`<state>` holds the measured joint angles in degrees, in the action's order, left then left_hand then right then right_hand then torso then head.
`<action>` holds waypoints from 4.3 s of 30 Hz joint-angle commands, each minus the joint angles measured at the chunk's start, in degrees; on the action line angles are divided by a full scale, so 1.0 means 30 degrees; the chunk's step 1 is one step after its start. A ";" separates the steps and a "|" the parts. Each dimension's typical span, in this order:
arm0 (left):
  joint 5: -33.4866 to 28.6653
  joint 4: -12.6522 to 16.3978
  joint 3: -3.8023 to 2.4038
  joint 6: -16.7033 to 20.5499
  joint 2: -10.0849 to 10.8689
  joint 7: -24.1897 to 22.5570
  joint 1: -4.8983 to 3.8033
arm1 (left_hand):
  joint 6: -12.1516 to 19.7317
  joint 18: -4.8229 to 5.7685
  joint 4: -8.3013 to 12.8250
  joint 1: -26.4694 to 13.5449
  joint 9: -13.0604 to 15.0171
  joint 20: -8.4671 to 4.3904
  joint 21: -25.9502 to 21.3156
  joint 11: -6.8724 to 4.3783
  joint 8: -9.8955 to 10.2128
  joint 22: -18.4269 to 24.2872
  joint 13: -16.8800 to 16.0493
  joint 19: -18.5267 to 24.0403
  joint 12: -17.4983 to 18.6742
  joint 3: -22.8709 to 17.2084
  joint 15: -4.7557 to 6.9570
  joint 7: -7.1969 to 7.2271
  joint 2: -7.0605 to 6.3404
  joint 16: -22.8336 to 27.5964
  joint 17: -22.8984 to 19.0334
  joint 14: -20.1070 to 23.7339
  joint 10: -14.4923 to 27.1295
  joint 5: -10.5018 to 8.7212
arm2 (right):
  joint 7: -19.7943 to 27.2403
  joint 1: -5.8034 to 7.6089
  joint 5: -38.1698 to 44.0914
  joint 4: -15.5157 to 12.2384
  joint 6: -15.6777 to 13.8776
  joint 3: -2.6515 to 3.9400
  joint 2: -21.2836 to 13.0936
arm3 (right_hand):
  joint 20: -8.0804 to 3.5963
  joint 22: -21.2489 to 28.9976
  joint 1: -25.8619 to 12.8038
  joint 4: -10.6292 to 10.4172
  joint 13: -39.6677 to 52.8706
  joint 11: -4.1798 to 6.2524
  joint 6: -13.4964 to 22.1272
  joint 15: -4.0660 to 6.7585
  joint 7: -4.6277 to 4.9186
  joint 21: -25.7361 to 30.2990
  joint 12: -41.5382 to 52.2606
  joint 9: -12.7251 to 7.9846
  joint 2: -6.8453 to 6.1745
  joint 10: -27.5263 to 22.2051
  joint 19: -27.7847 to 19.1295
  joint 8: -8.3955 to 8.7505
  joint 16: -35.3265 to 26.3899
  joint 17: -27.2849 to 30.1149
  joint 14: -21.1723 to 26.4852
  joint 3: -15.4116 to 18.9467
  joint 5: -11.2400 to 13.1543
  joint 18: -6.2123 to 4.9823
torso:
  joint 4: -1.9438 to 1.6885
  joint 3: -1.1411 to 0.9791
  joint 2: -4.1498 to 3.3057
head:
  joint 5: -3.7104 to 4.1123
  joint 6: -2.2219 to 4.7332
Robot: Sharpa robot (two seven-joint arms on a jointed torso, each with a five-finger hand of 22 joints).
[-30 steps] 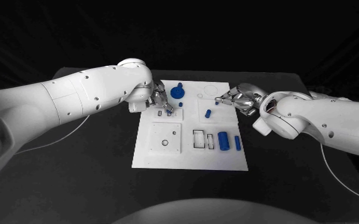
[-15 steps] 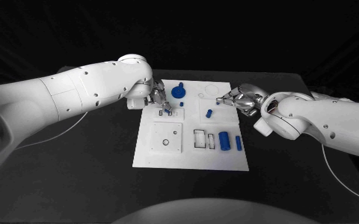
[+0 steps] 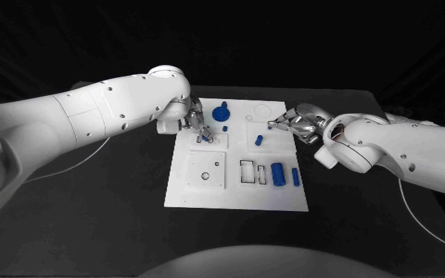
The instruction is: Assemble the parts on the task board
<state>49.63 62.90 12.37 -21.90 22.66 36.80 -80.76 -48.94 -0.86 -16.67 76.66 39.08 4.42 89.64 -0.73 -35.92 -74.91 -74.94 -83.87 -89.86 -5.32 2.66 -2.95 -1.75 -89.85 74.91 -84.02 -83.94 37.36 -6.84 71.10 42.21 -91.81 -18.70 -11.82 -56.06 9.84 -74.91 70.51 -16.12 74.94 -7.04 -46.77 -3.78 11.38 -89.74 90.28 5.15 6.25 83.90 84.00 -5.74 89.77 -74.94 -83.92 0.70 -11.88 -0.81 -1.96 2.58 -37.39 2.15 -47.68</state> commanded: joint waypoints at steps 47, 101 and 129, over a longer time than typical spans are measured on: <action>0.0011 -0.1181 0.0015 -0.0144 -0.0926 -0.0156 0.0436 | -0.0204 0.0287 -0.0002 0.0041 0.0072 -0.0161 0.0119 -0.0036 0.0307 -0.5031 -0.5019 -0.2043 -0.0046 -0.0216 0.0125 0.0204 -0.0047 -0.0049 0.5031 -0.1992 -0.2022 -0.0184 | -0.0155 -0.0028 0.0264 -0.0040 0.0115 -0.0006 0.0142 | 0.0109 -0.5031 -0.0012 0.0087 0.5019 -0.0143 0.0129 -0.0079 0.0060 -0.0085 -0.0095 0.0022 0.0164 0.2033 0.2000 -0.0073 0.0078 -0.5021 -0.2026 0.0064 -0.0121 0.0271 | 0.0010 0.0011 -0.0010 | 0.0167 -0.0116; 0.0027 -0.1286 0.0016 -0.0094 -0.1077 -0.0277 0.0508 | -0.0144 0.0287 0.0015 0.0155 0.0126 -0.0156 0.0119 -0.0030 0.0393 -0.5031 -0.5019 -0.2043 -0.0046 -0.0359 0.0115 0.0198 0.0004 -0.0049 0.5031 -0.1992 -0.2022 -0.0266 | -0.0273 -0.0028 0.0270 -0.0084 0.0193 -0.0006 0.0045 | 0.0129 -0.5031 -0.0041 0.0063 0.5019 -0.0179 0.0155 -0.0107 0.0104 -0.0085 -0.0095 0.0023 0.0173 0.2033 0.2000 -0.0078 0.0078 -0.5021 -0.2026 0.0101 -0.0122 0.0271 | -0.0022 -0.0002 -0.0005 | 0.0196 -0.0234; 0.0003 -0.1397 0.0019 -0.0430 -0.1142 -0.0106 0.0511 | -0.0032 0.0287 -0.0007 -0.0651 0.0302 -0.0100 0.0119 0.0133 0.0626 -0.5031 -0.5019 -0.2043 -0.0046 -0.0074 -0.0012 0.0025 -0.0130 -0.0049 0.5031 -0.1992 -0.2022 -0.1696 | -0.0292 -0.0028 0.0270 -0.0068 0.0171 -0.0006 0.0067 | 0.0130 -0.5031 -0.0043 0.0062 0.5019 -0.0180 0.0156 -0.0109 0.0106 -0.0085 -0.0095 0.0023 0.0174 0.2033 0.2000 -0.0078 0.0078 -0.5021 -0.2026 0.0102 -0.0123 0.0271 | -0.0024 -0.0006 0.0004 | 0.0243 -0.0196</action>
<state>49.77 58.67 12.44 -21.87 19.38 36.40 -79.25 -49.17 -0.86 -16.63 75.40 40.08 4.22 89.64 -0.72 -34.27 -74.90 -74.93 -84.07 -89.86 -5.86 2.65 -2.76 -1.82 -89.85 74.91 -84.02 -83.94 32.74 -7.65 71.06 42.52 -91.97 -18.75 -11.83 -55.89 9.84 -74.93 70.51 -16.12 74.94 -7.23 -46.57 -3.78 11.57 -89.74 90.28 5.14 6.24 84.10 84.00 -5.73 89.77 -74.93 -83.92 0.70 -11.87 -0.81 -2.00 2.58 -37.36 2.92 -48.29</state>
